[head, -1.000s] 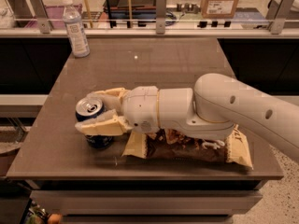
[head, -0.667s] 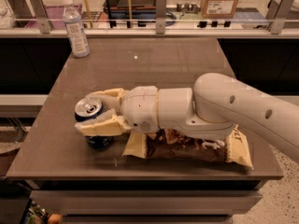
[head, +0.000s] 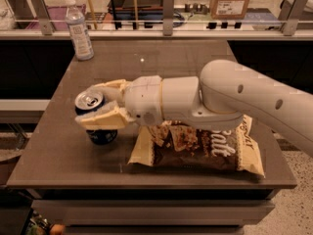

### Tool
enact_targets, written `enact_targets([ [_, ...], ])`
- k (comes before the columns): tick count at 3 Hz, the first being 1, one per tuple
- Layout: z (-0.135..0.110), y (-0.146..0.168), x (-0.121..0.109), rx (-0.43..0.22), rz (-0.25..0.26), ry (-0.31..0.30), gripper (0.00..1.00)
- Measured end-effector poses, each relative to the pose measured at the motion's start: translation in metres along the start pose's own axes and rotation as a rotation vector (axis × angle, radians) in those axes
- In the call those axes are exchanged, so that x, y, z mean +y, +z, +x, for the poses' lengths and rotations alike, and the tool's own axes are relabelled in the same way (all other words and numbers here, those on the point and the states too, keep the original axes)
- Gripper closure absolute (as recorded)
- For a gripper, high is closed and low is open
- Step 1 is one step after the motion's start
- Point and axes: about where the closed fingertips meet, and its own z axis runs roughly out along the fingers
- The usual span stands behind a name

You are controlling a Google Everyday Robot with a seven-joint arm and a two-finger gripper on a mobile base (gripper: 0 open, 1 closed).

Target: Move pepsi can near blue plastic bottle

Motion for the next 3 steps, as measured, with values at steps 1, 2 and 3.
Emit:
enact_targets([
  [1, -0.026, 0.000, -0.032, 0.033, 0.048, -0.028, 1.00],
  [2, -0.049, -0.003, -0.068, 0.049, 0.113, -0.054, 1.00],
  [3, -0.065, -0.008, -0.106, 0.029, 0.187, -0.076, 1.00],
])
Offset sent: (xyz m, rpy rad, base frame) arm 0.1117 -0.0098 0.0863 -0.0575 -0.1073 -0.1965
